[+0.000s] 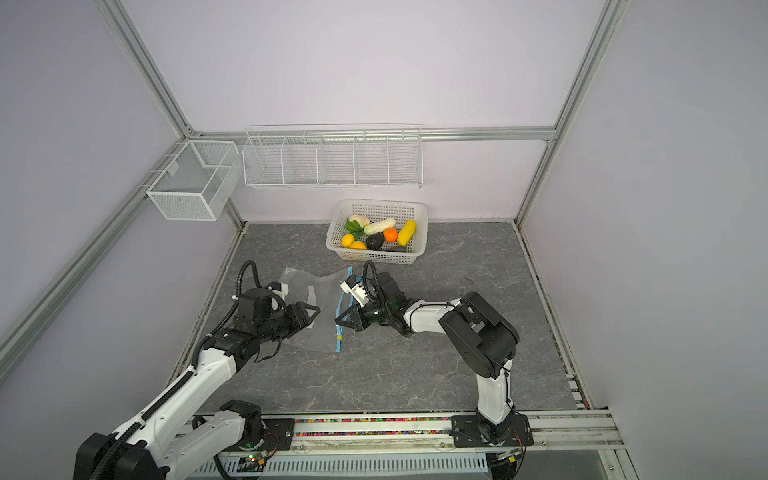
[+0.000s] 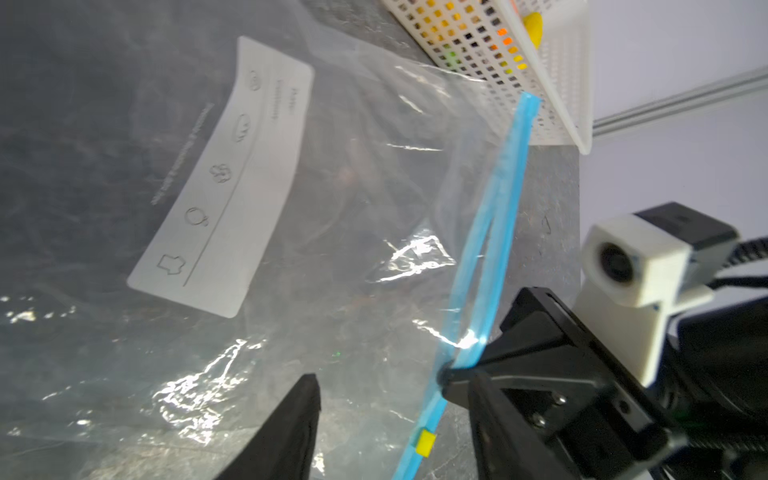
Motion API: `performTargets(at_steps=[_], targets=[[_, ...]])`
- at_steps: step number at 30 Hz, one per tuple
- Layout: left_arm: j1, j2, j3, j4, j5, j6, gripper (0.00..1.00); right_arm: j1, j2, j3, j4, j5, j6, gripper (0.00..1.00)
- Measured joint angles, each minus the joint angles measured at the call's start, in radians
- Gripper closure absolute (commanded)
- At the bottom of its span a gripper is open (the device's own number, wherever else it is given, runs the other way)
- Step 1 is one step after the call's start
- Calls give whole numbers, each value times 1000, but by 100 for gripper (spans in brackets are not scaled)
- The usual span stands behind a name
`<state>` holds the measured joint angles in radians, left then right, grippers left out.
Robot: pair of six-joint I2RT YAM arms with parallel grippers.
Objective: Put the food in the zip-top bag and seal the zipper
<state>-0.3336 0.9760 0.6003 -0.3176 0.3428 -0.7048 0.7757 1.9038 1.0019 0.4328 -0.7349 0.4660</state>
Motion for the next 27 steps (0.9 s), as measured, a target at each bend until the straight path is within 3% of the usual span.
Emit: performTargets(at_steps=[8, 17, 27], targets=[[-104, 135, 123, -13, -45, 78, 41, 0, 0, 8, -22, -42, -35, 93], [-169, 213, 135, 2, -75, 116, 40, 1, -11, 15, -26, -61, -48, 93], [-187, 258, 136, 6, -107, 125, 54, 2, -11, 30, -33, -75, -48, 93]])
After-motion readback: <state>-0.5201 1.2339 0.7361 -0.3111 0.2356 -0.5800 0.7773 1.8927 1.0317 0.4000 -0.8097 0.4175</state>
